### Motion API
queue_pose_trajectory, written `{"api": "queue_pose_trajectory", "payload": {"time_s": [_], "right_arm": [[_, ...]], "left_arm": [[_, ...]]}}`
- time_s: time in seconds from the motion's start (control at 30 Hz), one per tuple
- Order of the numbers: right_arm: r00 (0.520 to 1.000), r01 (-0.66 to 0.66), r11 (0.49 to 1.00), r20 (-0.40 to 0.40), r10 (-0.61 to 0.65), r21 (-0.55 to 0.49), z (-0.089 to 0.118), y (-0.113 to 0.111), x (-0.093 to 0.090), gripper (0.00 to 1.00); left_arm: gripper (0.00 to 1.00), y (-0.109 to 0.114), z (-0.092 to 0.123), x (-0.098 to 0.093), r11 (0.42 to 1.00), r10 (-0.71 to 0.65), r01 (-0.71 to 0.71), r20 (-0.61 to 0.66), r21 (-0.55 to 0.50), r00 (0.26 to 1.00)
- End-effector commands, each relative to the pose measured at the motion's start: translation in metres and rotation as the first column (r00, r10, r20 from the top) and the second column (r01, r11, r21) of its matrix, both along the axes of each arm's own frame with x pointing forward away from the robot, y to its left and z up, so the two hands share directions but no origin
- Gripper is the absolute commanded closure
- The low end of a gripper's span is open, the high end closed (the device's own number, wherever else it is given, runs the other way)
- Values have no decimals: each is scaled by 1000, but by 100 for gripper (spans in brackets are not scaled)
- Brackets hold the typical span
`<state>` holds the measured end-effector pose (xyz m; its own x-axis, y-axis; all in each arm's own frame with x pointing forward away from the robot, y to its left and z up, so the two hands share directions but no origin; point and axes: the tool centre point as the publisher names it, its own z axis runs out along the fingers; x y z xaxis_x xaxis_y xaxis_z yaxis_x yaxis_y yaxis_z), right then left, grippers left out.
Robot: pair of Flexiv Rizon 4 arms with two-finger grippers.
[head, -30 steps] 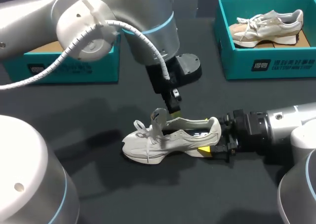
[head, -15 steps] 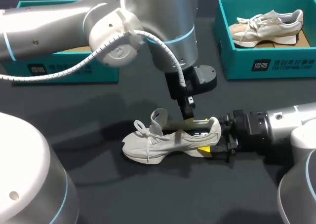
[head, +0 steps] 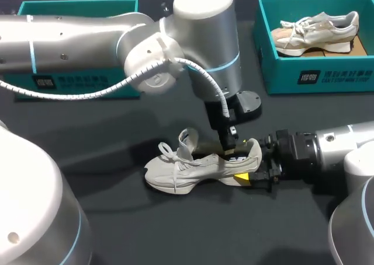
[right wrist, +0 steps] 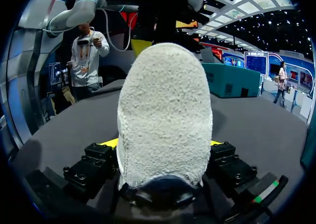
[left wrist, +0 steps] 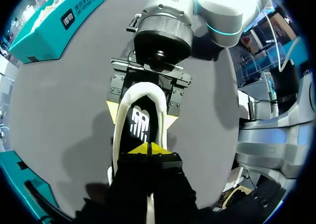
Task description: Take the shoe out of the shoebox, open the shoe tongue, remove and reinsert the insole, then place the shoe into the shoebox
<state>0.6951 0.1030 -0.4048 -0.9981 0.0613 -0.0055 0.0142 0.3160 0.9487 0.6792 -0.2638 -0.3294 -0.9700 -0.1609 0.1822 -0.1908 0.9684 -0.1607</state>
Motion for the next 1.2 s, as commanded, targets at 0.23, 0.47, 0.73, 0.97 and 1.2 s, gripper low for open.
{"api": "queue_pose_trajectory", "payload": {"time_s": [0.23, 0.47, 0.73, 0.97, 1.2], "right_arm": [[1000, -1, 1000, -1, 1, -3, -1, 1, 0, 100], [1000, -1, 1000, -1, 1, -3, -1, 1, 0, 100], [1000, -1, 1000, -1, 1, -3, -1, 1, 0, 100], [1000, -1, 1000, -1, 1, -3, -1, 1, 0, 100], [1000, -1, 1000, -1, 1, -3, -1, 1, 0, 100]], "left_arm": [[100, -3, -25, 2, 999, 8, -7, -21, 45, 1000], [100, 14, -29, -6, 997, -23, 27, -53, 79, 998], [100, 29, -37, -20, 993, -74, 81, -75, 90, 994], [85, 32, -44, -27, 990, -108, 112, -46, 81, 993], [66, 36, -54, -28, 988, -119, 117, 18, 99, 993]]}}
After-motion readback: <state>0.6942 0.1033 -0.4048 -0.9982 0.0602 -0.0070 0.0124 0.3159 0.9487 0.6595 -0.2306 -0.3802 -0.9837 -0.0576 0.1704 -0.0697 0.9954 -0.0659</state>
